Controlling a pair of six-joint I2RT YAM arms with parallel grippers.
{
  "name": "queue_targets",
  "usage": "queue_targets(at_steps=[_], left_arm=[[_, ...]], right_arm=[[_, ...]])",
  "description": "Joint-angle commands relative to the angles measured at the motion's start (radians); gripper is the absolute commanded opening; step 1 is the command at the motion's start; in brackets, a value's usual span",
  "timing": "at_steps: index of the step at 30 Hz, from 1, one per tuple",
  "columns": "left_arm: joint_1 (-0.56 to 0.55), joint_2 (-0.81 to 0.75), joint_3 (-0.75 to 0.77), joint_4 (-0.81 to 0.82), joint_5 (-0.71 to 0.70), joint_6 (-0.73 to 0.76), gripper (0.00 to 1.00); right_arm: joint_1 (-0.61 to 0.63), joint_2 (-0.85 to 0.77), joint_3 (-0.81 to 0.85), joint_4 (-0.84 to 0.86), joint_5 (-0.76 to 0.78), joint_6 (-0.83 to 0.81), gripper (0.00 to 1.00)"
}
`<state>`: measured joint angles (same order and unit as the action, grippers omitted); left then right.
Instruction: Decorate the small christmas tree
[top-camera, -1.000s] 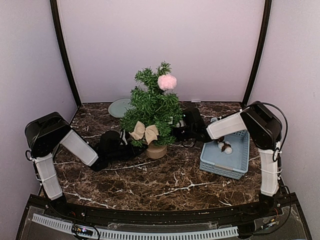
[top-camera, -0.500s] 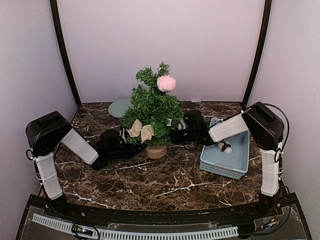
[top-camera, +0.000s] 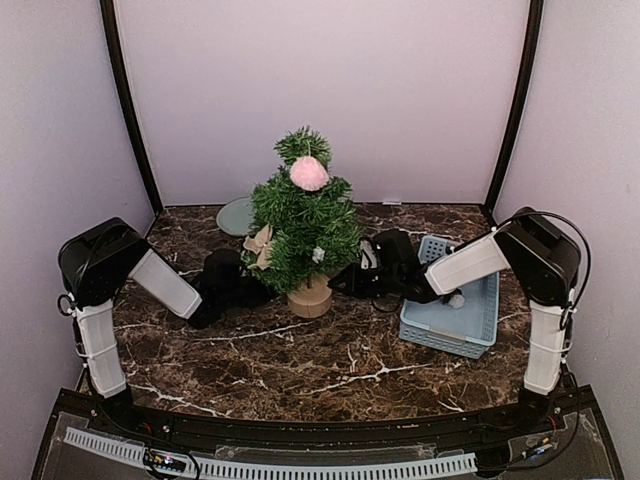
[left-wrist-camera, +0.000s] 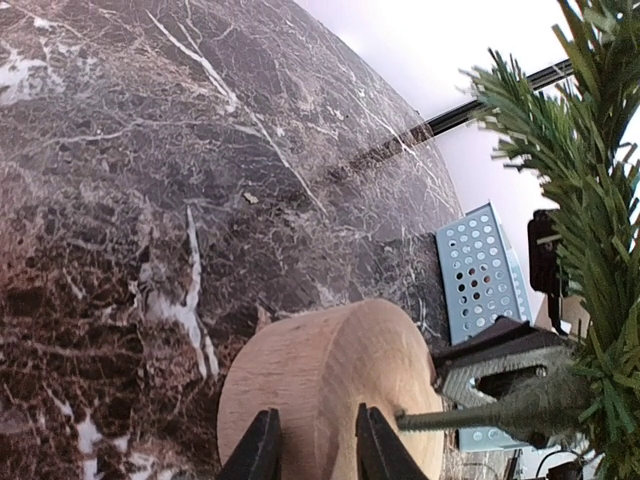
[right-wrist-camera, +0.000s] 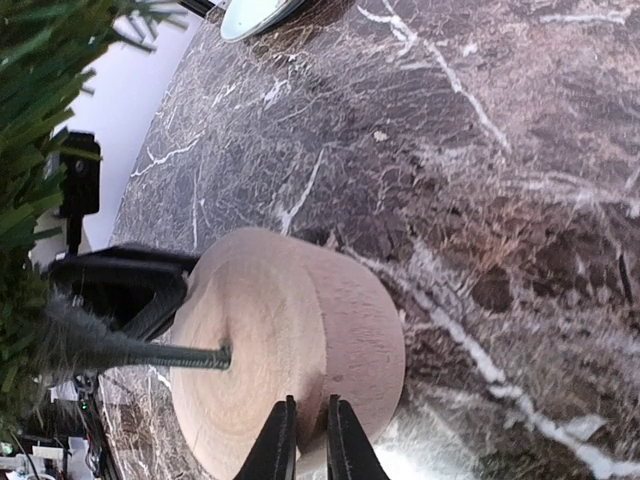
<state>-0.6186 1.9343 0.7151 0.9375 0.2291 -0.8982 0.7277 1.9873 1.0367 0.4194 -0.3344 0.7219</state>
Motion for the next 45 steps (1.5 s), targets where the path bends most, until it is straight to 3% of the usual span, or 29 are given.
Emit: queue_targets(at_steps=[1,16,23,30,39,45], left_arm=[[-0.006,0.016,0.048,0.001,0.07,0.03,0.27],[0.005,0.076,0.152,-0.043,0.147,0.095,0.27],[0.033,0.041,0.095,-0.026,0.125,0.061,0.3],[0.089,-0.028,0.033,-0.043,0.104,0.043,0.39],[0.129,-0.065,-0.014,-0.033,0.117,0.038,0.46],[0.126,-0.106,-0.081,0.008,0.157,0.025,0.5]], right_arm=[[0.059,-0.03,-0.036,0.044,-0.02,0.039,0.12],[0.102,-0.062,-0.085,0.082,-0.007,0.084,0.12],[0.101,-0.12,-0.111,0.064,0.04,0.061,0.13],[0.101,-0.188,-0.136,0.038,0.09,0.045,0.16],[0.099,-0.37,-0.262,0.033,0.168,0.035,0.25],[0.1,-0.597,-0.401,0.031,0.178,-0.018,0.35]])
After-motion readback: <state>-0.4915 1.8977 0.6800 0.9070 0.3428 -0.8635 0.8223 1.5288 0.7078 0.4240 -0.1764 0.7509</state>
